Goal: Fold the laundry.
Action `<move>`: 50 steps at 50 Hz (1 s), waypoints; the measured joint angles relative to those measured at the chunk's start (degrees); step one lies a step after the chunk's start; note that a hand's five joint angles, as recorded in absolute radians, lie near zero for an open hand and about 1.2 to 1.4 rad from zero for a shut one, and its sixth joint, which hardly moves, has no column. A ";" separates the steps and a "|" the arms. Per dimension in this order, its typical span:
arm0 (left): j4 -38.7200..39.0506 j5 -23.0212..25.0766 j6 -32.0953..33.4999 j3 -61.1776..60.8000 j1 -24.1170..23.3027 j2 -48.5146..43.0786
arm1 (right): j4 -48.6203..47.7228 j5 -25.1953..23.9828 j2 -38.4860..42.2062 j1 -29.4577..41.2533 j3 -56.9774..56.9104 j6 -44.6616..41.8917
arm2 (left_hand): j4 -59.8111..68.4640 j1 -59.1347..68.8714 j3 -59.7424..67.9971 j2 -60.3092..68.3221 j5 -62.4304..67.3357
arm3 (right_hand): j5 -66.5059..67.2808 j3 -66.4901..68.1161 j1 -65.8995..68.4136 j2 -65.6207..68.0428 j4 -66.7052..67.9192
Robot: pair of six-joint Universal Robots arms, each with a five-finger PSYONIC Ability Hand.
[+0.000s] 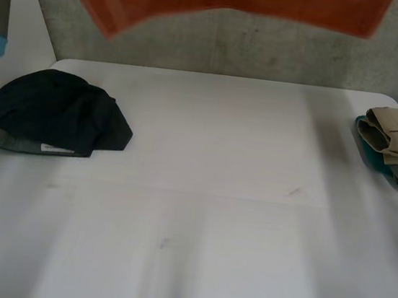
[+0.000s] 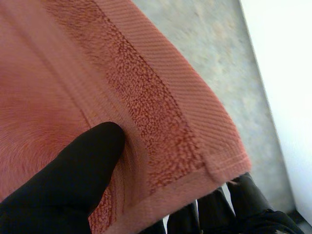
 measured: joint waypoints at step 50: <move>-18.84 1.41 13.44 -47.96 -0.82 6.10 | 41.92 -11.62 10.17 -11.31 19.34 0.81 | 0.20 0.00 0.19 0.11 0.00 | -1.92 -0.16 1.25 -0.02 -0.05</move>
